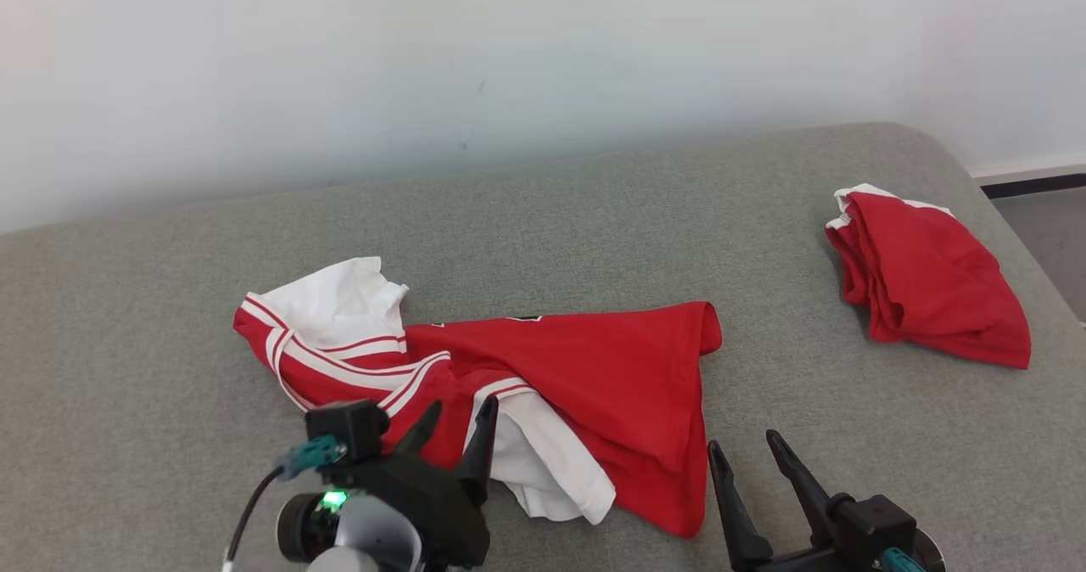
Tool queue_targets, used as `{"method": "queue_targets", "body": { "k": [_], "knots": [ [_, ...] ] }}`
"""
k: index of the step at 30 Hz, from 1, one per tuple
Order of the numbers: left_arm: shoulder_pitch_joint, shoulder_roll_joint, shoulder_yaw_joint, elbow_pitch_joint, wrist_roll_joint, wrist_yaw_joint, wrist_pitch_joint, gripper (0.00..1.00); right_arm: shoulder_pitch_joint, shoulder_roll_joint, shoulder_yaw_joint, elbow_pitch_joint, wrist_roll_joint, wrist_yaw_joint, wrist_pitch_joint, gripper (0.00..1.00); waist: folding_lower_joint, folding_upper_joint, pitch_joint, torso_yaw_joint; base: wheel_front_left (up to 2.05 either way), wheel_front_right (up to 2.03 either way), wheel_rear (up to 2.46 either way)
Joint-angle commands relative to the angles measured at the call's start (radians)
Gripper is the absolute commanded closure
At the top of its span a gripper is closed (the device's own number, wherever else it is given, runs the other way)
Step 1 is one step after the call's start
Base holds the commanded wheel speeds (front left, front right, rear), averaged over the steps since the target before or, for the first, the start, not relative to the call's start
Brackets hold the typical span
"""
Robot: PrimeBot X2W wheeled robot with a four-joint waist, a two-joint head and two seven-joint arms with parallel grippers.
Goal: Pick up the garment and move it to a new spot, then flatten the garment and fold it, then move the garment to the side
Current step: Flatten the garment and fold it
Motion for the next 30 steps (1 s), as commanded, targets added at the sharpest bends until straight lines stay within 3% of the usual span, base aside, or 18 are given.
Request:
{"method": "queue_targets", "body": {
  "k": [1, 10, 16, 17, 18, 19, 25, 30],
  "knots": [
    [-0.022, 0.000, -0.007, -0.013, 0.017, 0.026, 0.013, 0.00, 0.000, 0.000, 0.002, -0.001, 0.009, -0.003, 0.000, 0.00, 0.0001, 0.0000, 0.001, -0.002, 0.00, 0.00, 0.00],
    [-0.086, -0.003, -0.050, 0.056, 0.051, 0.135, 0.114, 0.00, -0.003, 0.000, 0.010, 0.001, 0.013, -0.003, 0.000, 0.00, 0.0001, 0.0000, 0.007, -0.038, 0.00, 0.00, 0.00],
    [-0.109, -0.004, -0.064, 0.087, 0.057, 0.161, 0.140, 0.00, 0.006, 0.000, 0.008, 0.002, 0.017, -0.003, 0.000, 0.00, 0.0001, 0.0000, 0.010, -0.045, 0.00, 0.00, 0.00],
    [-0.112, -0.003, -0.070, 0.094, 0.060, 0.161, 0.146, 0.29, 0.007, 0.000, 0.008, 0.001, 0.018, -0.003, 0.000, 0.00, 0.0001, 0.0000, 0.009, -0.044, 0.00, 0.00, 0.00],
    [-0.115, 0.002, -0.075, 0.099, 0.067, 0.161, 0.148, 0.77, 0.009, 0.000, 0.008, 0.001, 0.018, -0.003, 0.000, 0.00, 0.0001, 0.0000, 0.009, -0.044, 0.00, 0.00, 0.00],
    [-0.116, 0.005, -0.079, 0.105, 0.069, 0.160, 0.151, 1.00, 0.009, 0.000, 0.008, 0.001, 0.018, -0.003, 0.000, 0.00, 0.0001, 0.0000, 0.007, -0.043, 0.00, 0.00, 0.00],
    [-0.088, 0.027, -0.047, 0.084, 0.056, 0.161, 0.088, 1.00, 0.015, 0.000, -0.004, -0.002, 0.011, -0.003, 0.000, 0.00, 0.0001, 0.0000, 0.000, -0.019, 0.00, 0.00, 0.00],
    [-0.026, 0.085, 0.013, 0.007, 0.039, 0.184, 0.046, 1.00, 0.020, 0.000, -0.022, -0.010, 0.002, -0.003, 0.000, 0.00, 0.0001, 0.0000, 0.001, 0.018, 0.00, 0.00, 0.00]
  ]
}}
